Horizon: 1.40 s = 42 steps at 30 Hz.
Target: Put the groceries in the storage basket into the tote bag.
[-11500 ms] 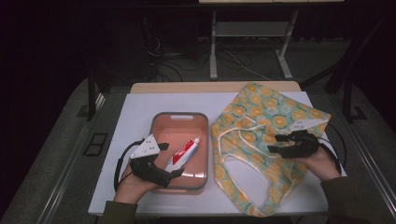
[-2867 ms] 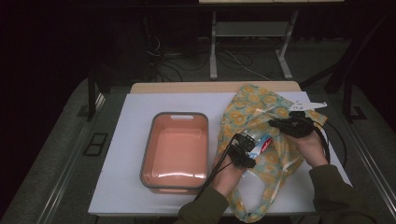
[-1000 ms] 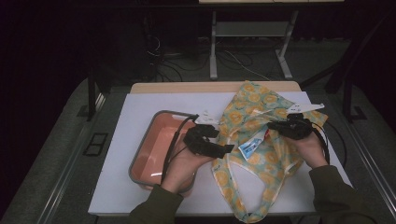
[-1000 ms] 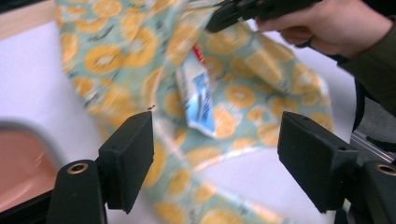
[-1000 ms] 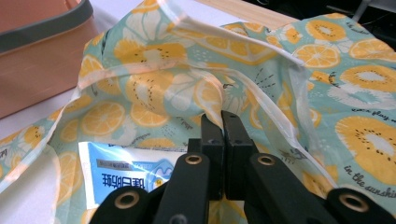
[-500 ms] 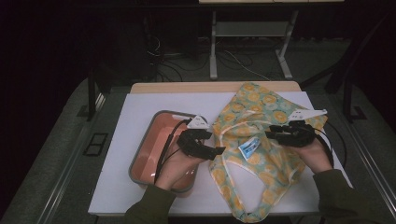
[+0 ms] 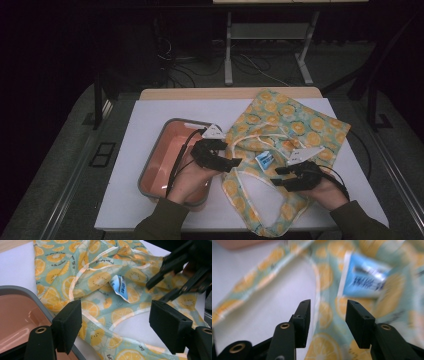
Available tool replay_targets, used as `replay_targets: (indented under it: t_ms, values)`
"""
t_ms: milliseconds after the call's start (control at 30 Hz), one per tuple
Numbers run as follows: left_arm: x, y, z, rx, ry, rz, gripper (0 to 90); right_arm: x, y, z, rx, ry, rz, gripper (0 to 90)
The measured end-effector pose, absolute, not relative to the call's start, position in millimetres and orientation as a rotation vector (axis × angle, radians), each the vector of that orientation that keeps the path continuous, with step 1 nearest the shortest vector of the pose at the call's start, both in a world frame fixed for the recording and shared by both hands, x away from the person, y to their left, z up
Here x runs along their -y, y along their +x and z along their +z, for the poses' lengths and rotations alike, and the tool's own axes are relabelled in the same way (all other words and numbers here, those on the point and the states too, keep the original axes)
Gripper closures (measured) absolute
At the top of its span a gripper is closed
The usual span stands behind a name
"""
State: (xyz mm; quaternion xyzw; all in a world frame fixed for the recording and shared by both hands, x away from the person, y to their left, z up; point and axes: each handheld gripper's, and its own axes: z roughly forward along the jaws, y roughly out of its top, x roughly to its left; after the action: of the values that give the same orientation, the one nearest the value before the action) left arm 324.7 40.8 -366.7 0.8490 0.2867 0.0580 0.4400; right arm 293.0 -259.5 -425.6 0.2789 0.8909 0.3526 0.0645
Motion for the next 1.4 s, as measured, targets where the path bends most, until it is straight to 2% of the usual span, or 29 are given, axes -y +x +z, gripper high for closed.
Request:
replay_targets:
  t_ms: [133,167,300,333,467,900,1200,1300,1400]
  values:
    - [-41,325,-367,-0.714,2.115,0.144,25.2,251,291,-441,-2.751,0.812,0.939,57.0]
    - [-41,325,-367,-0.714,2.115,0.144,25.2,251,291,-441,-2.744,0.8,0.954,60.4]
    - [-40,325,-368,-0.716,2.118,0.146,25.2,251,292,-442,-2.723,0.771,0.935,86.9]
    - [-40,325,-368,-0.715,2.118,0.145,25.2,251,293,-442,-2.713,0.767,0.923,89.2]
    - [-38,325,-367,-0.708,2.122,0.147,25.3,256,295,-436,-2.686,0.779,0.997,90.0]
    - [-17,330,-357,-0.655,2.144,0.156,27.8,271,308,-372,-2.446,0.721,1.324,90.0]
    - [23,346,-368,-0.609,2.264,0.127,32.9,277,315,-362,-2.405,0.745,1.373,90.0]
    - [35,351,-373,-0.615,2.356,0.133,36.8,278,318,-359,-2.394,0.743,1.382,90.0]
    - [39,355,-376,-0.634,2.401,0.133,45.7,280,318,-357,-2.386,0.741,1.387,90.0]
